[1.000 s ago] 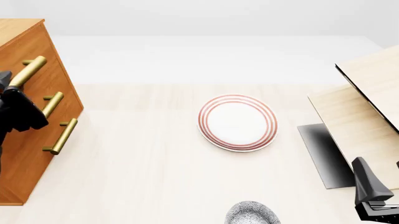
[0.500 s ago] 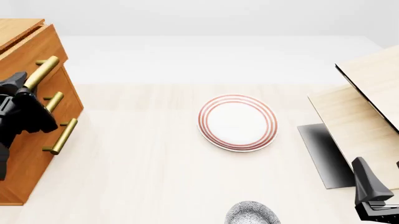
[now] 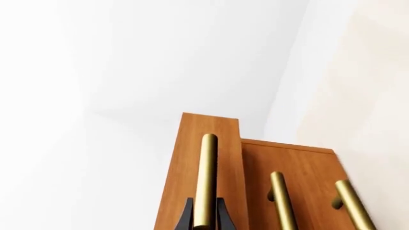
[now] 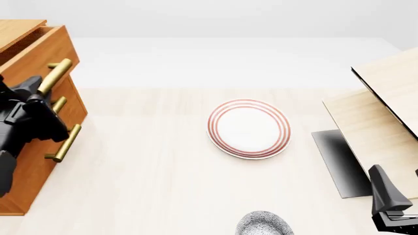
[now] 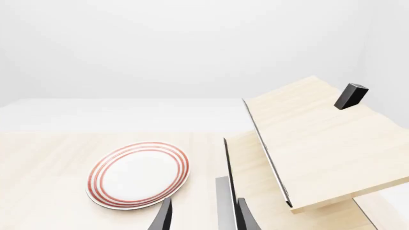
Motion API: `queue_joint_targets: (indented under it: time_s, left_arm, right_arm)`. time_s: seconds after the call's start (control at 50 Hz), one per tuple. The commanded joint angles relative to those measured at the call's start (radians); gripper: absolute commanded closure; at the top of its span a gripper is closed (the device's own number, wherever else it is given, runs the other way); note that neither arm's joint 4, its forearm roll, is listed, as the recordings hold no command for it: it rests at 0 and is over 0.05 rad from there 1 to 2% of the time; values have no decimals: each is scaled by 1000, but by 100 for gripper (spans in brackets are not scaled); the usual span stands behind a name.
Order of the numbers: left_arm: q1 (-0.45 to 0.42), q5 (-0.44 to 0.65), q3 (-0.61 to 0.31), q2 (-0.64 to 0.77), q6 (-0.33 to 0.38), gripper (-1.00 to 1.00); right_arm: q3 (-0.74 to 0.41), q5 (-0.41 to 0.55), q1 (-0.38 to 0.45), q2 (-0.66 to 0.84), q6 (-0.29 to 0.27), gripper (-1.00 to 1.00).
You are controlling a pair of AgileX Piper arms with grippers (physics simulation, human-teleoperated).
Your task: Open the top drawer of the cabinet and put the bowl in it.
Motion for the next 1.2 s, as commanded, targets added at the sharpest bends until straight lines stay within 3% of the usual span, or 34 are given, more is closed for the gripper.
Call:
queue_joint_targets:
  time_s: [0.02,0.78,1.2]
  left_arm:
    - [-48,4,24,-37,11,100]
    - [-137,-11,63,-55,1,100]
    - [-165,27,95,-132,-20,100]
  right_arm:
    - [1,0,0,-2,-1,-100]
    - [1,0,0,-2,0,-100]
    - [1,0,0,-2,0,-100]
